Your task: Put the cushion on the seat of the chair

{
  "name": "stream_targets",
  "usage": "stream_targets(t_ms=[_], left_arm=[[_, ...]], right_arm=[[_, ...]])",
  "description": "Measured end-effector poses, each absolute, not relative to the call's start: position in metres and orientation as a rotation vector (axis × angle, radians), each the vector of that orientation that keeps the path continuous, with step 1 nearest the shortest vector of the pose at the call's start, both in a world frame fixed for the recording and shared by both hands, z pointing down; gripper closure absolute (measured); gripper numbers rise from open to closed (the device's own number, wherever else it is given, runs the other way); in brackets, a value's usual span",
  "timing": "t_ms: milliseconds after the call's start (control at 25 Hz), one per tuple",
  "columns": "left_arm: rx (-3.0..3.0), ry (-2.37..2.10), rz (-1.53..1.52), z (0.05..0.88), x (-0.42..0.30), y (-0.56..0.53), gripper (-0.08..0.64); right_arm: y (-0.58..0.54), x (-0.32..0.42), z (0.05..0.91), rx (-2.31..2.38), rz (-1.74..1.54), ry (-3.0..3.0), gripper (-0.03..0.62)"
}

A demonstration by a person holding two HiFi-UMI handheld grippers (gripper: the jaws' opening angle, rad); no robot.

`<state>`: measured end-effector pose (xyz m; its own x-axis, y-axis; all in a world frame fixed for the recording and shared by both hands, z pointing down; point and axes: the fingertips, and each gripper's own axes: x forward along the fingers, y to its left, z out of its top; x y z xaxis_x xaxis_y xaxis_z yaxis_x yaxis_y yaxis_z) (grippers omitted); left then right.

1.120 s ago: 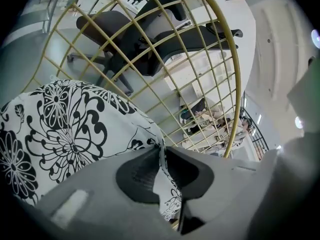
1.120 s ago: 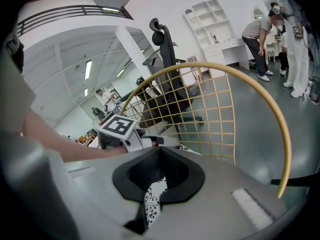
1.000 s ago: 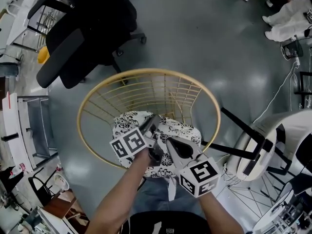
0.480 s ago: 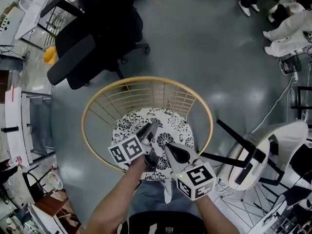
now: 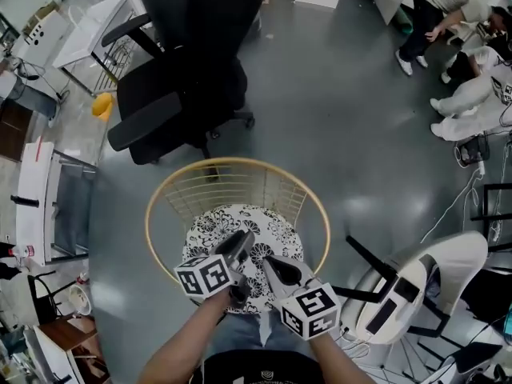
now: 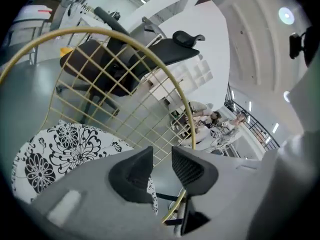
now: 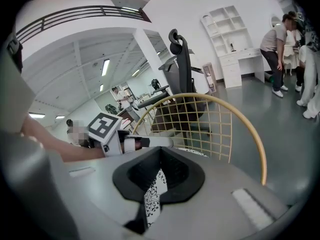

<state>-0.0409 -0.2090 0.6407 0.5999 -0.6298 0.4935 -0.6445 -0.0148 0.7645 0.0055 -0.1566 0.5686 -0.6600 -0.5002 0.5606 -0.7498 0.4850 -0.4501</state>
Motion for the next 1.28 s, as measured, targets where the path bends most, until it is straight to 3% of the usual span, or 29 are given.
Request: stream_targets(t_ms=[520, 760, 1280], left_arm=[[2.016, -1.176, 0.119, 0.519, -0.017, -0.174, 0.492], [2.056, -1.28, 0.119, 0.49, -0.018, -0.165, 0.551], [2.168, -1.438, 0.135, 0.44, -0.006, -0.153, 0.561]], right_arm=[[-0.168, 0.013, 0.499, 1.011, 0.855, -2.546, 0.594], [-0.159, 0.009, 0.475, 0.947, 0.789, -2.609, 0.594], [-0.148, 0.013, 0.439, 0.841, 0.644, -2.697, 0.594]])
